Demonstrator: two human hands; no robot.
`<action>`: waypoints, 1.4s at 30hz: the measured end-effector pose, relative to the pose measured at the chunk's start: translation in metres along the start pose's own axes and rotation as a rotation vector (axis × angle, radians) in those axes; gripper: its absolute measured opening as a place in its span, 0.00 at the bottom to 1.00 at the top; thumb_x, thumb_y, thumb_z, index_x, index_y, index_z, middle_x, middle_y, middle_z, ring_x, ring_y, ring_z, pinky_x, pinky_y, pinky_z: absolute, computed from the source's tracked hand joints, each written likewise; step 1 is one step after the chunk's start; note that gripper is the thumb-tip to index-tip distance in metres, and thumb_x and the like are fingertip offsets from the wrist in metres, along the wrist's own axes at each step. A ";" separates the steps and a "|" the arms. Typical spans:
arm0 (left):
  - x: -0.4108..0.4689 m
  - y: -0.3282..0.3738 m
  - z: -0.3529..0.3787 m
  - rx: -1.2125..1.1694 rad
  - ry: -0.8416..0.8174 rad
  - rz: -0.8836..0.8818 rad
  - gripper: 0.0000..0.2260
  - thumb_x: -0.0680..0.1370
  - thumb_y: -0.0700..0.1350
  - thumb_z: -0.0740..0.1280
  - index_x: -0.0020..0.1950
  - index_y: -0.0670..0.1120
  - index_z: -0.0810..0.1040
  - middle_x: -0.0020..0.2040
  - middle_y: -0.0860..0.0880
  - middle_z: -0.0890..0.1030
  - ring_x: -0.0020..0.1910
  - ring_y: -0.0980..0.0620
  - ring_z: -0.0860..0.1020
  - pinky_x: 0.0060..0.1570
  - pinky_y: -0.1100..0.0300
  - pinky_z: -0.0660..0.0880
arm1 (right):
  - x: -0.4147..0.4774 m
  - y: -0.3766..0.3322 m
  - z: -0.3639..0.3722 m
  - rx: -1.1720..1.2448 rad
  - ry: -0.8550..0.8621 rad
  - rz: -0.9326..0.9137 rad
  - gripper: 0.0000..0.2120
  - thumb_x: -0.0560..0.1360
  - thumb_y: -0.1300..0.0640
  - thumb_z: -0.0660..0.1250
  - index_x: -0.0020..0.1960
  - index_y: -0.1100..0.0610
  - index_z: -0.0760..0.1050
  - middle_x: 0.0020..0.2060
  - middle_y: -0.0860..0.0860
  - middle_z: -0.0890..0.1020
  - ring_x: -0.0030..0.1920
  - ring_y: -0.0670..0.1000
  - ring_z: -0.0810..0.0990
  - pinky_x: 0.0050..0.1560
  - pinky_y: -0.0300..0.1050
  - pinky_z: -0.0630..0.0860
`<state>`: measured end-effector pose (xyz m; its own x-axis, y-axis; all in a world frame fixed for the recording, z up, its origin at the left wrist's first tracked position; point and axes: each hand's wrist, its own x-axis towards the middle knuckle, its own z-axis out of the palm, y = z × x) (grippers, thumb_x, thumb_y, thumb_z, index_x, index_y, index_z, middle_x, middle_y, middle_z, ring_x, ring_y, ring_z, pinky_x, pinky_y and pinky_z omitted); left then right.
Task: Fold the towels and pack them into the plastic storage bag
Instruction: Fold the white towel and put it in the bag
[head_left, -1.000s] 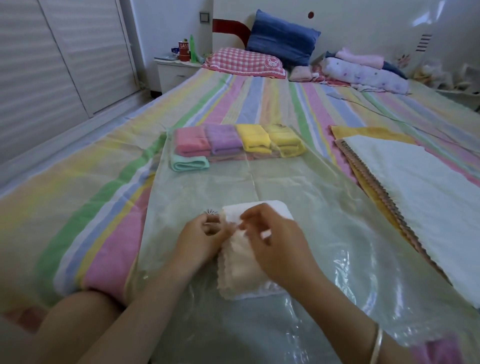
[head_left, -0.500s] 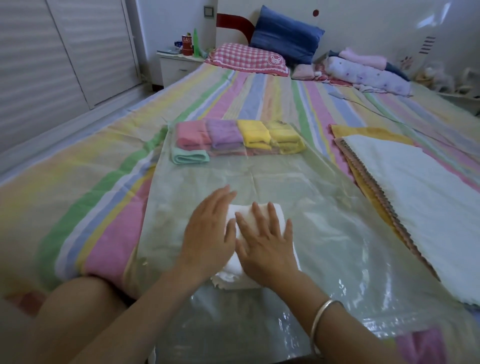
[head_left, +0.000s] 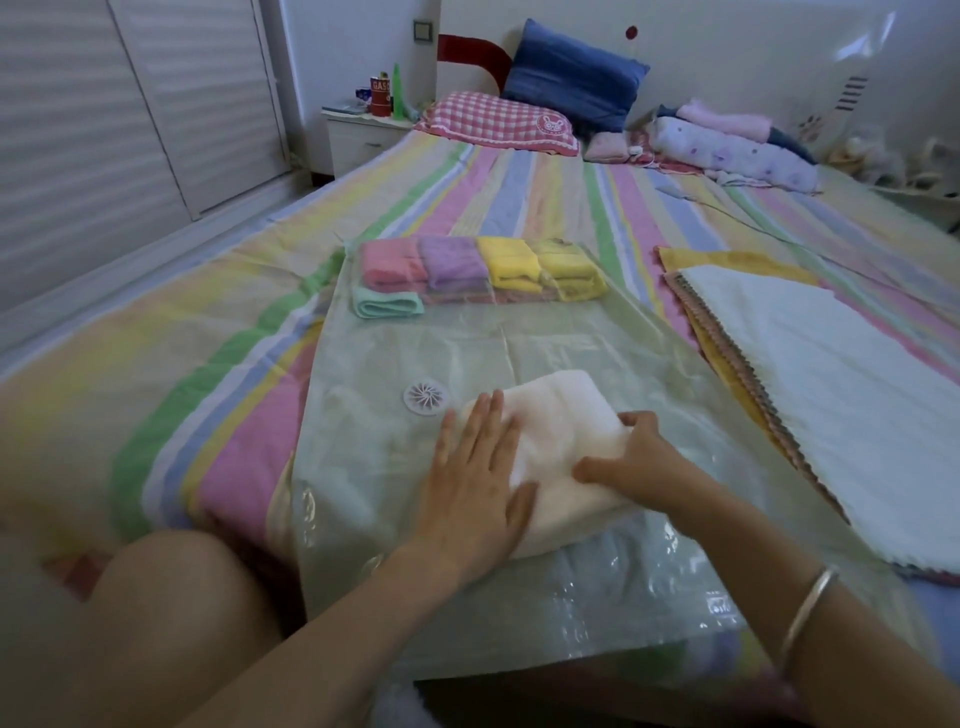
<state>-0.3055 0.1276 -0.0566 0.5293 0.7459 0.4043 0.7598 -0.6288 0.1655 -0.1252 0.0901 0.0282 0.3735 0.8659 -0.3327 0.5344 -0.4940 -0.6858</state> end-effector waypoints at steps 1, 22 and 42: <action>-0.002 0.009 0.002 -0.032 0.005 0.044 0.29 0.77 0.55 0.55 0.75 0.44 0.64 0.78 0.42 0.58 0.78 0.44 0.53 0.73 0.41 0.50 | 0.000 0.001 -0.007 -0.106 0.022 -0.031 0.37 0.70 0.53 0.73 0.70 0.55 0.54 0.54 0.56 0.73 0.49 0.56 0.73 0.48 0.46 0.71; -0.046 -0.001 -0.055 -0.321 0.083 -0.074 0.05 0.76 0.44 0.65 0.45 0.55 0.74 0.41 0.60 0.77 0.38 0.61 0.77 0.35 0.67 0.73 | -0.028 -0.018 0.087 -1.115 0.333 -0.293 0.38 0.76 0.35 0.53 0.72 0.64 0.60 0.73 0.67 0.54 0.74 0.68 0.49 0.66 0.76 0.49; -0.058 0.024 -0.024 -0.260 -0.117 0.442 0.12 0.71 0.58 0.69 0.44 0.51 0.78 0.46 0.55 0.80 0.47 0.54 0.77 0.42 0.60 0.75 | -0.041 0.031 -0.036 -0.313 0.334 -0.315 0.20 0.70 0.41 0.68 0.54 0.55 0.78 0.49 0.53 0.82 0.47 0.54 0.80 0.44 0.46 0.74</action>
<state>-0.3275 0.0640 -0.0544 0.8282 0.4069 0.3855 0.3429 -0.9118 0.2257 -0.0970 0.0369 0.0440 0.3522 0.9287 0.1159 0.8400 -0.2591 -0.4768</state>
